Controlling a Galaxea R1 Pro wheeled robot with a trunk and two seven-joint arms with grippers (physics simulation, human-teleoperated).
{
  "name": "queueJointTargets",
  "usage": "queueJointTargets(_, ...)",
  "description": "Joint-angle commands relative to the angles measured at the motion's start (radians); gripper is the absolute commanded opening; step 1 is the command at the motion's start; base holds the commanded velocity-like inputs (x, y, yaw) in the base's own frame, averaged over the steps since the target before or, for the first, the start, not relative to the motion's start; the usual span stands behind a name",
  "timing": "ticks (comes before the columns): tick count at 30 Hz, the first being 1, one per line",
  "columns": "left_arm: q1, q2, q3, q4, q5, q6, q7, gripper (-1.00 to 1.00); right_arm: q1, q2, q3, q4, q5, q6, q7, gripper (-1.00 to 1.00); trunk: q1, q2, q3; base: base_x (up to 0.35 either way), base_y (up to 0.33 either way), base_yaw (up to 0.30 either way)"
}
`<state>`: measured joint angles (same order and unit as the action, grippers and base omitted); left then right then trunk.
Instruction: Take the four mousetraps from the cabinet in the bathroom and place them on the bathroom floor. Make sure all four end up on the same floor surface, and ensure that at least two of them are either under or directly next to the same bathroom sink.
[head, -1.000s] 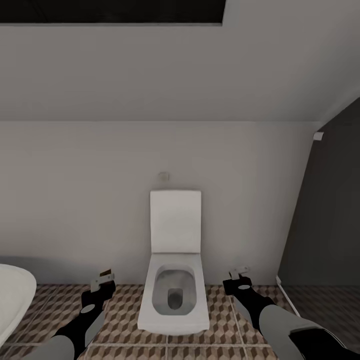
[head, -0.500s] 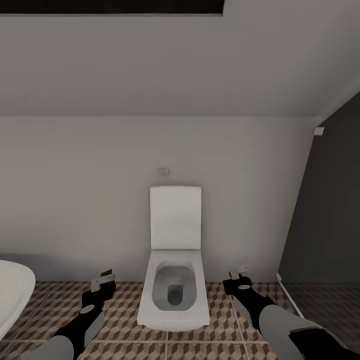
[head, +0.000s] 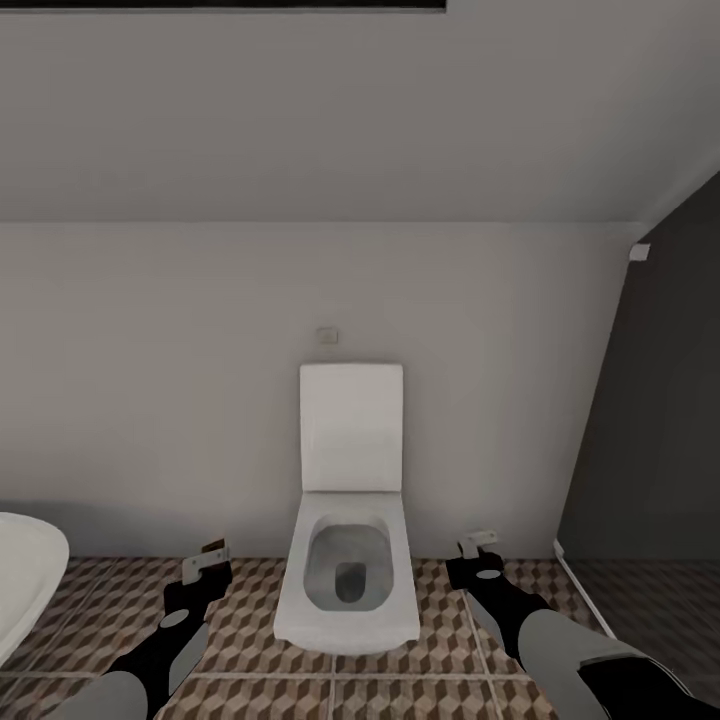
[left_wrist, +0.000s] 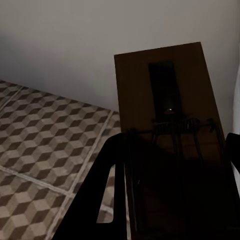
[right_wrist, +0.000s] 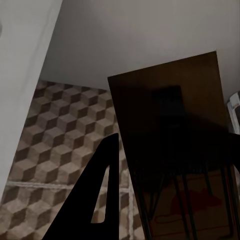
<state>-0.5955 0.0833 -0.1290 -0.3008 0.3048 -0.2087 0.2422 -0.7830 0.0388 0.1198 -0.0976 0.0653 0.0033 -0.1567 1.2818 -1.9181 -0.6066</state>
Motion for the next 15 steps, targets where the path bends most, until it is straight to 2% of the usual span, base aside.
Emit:
queueJointTargets(1,-0.001,0.001,-0.009,0.000,0.007,-0.003,0.008,-1.00,-0.001,-0.001,0.004,0.001,0.005,0.000,-0.001,-1.00,0.004,-0.008,-0.004,0.000,0.000,0.000)
queueJointTargets(15,-0.001,0.001,-0.009,0.000,0.007,-0.004,0.008,-1.00,-0.001,-0.003,0.005,0.001,0.005,0.001,-0.001,-1.00,0.057,-0.106,-0.048,0.000,0.000,0.000)
